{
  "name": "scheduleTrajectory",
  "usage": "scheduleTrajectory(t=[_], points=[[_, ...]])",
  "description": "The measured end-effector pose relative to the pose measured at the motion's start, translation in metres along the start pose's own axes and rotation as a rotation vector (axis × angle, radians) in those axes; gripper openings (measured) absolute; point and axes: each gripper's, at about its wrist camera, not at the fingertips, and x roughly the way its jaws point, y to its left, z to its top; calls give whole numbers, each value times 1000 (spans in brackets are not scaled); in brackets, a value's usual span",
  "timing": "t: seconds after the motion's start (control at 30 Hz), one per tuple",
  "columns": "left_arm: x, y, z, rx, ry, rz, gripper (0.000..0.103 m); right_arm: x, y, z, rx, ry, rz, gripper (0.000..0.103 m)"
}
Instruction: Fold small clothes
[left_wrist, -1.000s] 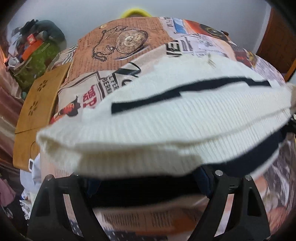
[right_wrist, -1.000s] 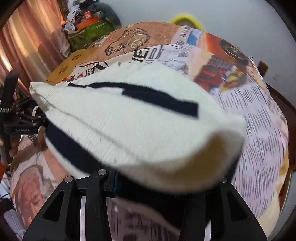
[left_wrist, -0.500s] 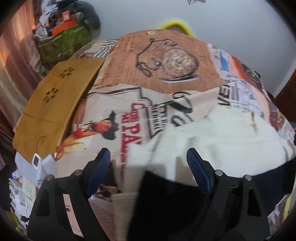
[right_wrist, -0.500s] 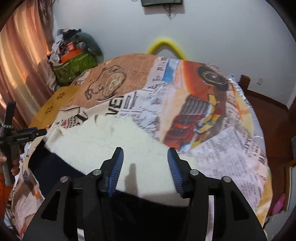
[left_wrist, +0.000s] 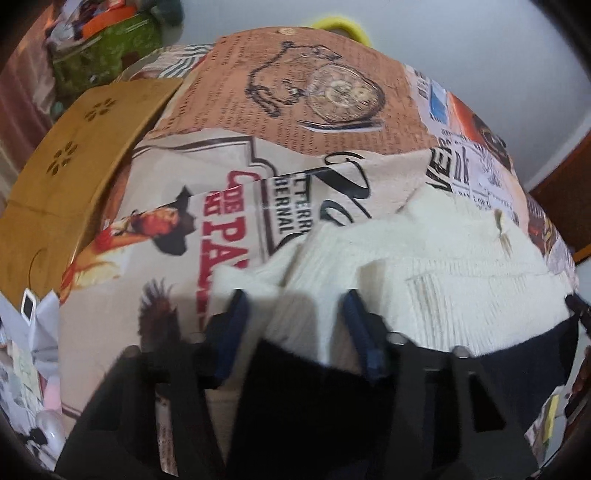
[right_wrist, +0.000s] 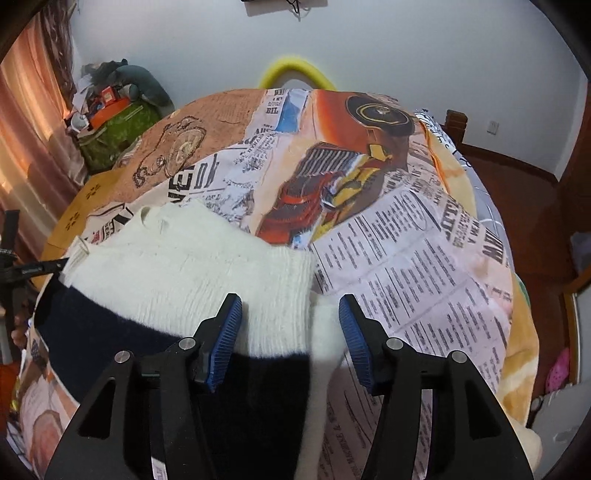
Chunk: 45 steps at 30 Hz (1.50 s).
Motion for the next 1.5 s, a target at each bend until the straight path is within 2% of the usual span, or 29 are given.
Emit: scheduleTrajectory(t=[0.03, 0.07, 0.1, 0.17, 0.3, 0.37, 0.53, 0.63, 0.77, 0.9, 0.97, 1.0, 1.07, 1.2, 1.27, 1.33, 1.5], points=[[1, -4, 1, 13, 1, 1, 19, 1, 1, 1, -5, -1, 2, 34], [2, -7, 1, 21, -1, 9, 13, 4, 3, 3, -13, 4, 5, 26], [1, -9, 2, 29, -9, 19, 10, 6, 4, 4, -16, 11, 12, 12], [-8, -13, 1, 54, -50, 55, 9, 8, 8, 6, -18, 8, 23, 10], [-31, -5, 5, 45, -140, 102, 9, -1, 11, 11, -47, -68, -8, 7], [-35, 1, 8, 42, -157, 121, 9, -4, 10, 15, -41, -88, -7, 7], [-15, 12, 12, 22, -121, 155, 9, 8, 12, 22, -69, -77, -48, 7], [17, 16, 6, 18, -45, 176, 9, 26, 9, 20, -66, -23, -77, 7], [23, 9, 0, 87, -38, 202, 10, 35, 4, 14, -53, 26, -78, 7], [7, 10, 0, 100, -34, 178, 18, 21, 7, 17, -59, 30, -94, 15], [-7, 13, 0, 82, -48, 171, 30, 8, 14, 18, -84, -5, -118, 23], [-16, 15, -2, 71, -62, 168, 39, 1, 19, 18, -94, -26, -118, 30], [-34, 16, -5, 67, -94, 155, 45, -14, 32, 17, -118, -78, -100, 38], [-64, 8, -13, 92, -142, 124, 57, -33, 71, 15, -200, -127, -36, 42], [-71, 0, -18, 110, -154, 100, 63, -33, 93, 13, -234, -124, 15, 45], [-75, -10, -26, 133, -158, 78, 68, -28, 113, 9, -259, -111, 57, 53], [-57, -26, -41, 166, -104, 50, 72, 4, 151, -8, -294, -13, 144, 54]])
